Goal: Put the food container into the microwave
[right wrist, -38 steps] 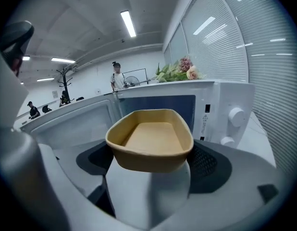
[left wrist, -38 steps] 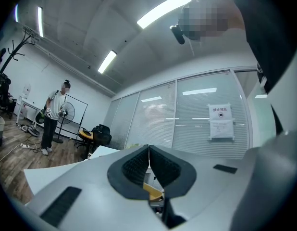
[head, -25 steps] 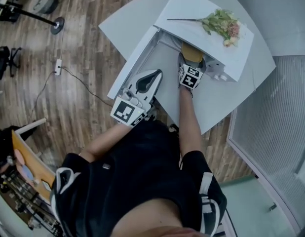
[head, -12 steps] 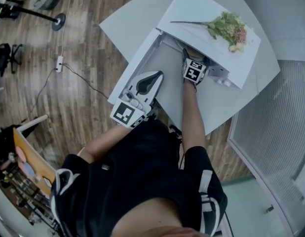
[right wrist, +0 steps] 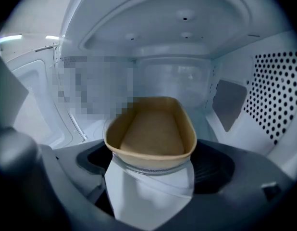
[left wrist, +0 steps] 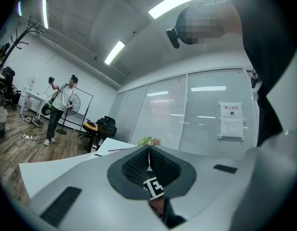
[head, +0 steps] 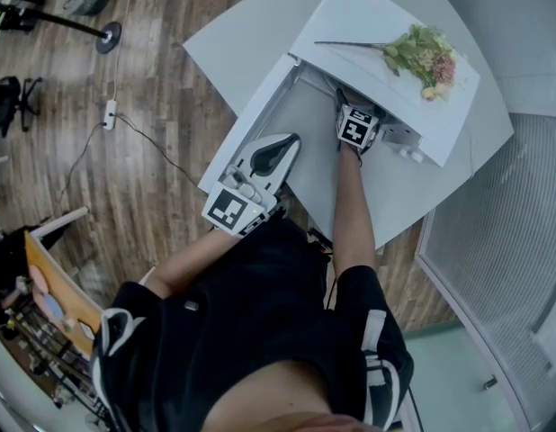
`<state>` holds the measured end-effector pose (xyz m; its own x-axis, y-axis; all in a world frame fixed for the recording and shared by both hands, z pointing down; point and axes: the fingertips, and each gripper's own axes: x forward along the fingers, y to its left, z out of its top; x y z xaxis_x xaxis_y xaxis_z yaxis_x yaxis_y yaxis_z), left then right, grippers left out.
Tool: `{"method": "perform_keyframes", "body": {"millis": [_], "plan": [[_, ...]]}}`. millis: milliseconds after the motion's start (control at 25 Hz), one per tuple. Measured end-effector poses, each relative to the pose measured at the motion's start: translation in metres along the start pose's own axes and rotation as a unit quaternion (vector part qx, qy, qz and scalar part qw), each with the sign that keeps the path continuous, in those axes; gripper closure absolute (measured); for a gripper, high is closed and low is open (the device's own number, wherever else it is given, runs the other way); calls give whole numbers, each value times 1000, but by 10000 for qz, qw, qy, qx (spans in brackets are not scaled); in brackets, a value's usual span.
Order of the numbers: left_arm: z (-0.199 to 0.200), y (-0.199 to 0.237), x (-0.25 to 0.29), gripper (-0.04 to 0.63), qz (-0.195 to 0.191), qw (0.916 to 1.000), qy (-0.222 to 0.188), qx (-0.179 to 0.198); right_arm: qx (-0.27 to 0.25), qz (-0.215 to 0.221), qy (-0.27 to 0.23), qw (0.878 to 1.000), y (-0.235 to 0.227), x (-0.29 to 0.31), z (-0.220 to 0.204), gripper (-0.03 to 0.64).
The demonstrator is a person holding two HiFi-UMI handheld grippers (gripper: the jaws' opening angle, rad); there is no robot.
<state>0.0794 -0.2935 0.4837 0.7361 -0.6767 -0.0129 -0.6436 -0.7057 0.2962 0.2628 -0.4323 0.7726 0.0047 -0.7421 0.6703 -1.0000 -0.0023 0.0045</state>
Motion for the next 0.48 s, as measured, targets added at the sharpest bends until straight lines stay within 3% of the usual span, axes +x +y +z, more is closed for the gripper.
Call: {"method": "perform_keyframes", "body": {"millis": [480], "plan": [[0, -10, -10, 572, -149, 9998, 33, -81, 185, 2, 93, 9998, 7, -18, -19, 109]]}}
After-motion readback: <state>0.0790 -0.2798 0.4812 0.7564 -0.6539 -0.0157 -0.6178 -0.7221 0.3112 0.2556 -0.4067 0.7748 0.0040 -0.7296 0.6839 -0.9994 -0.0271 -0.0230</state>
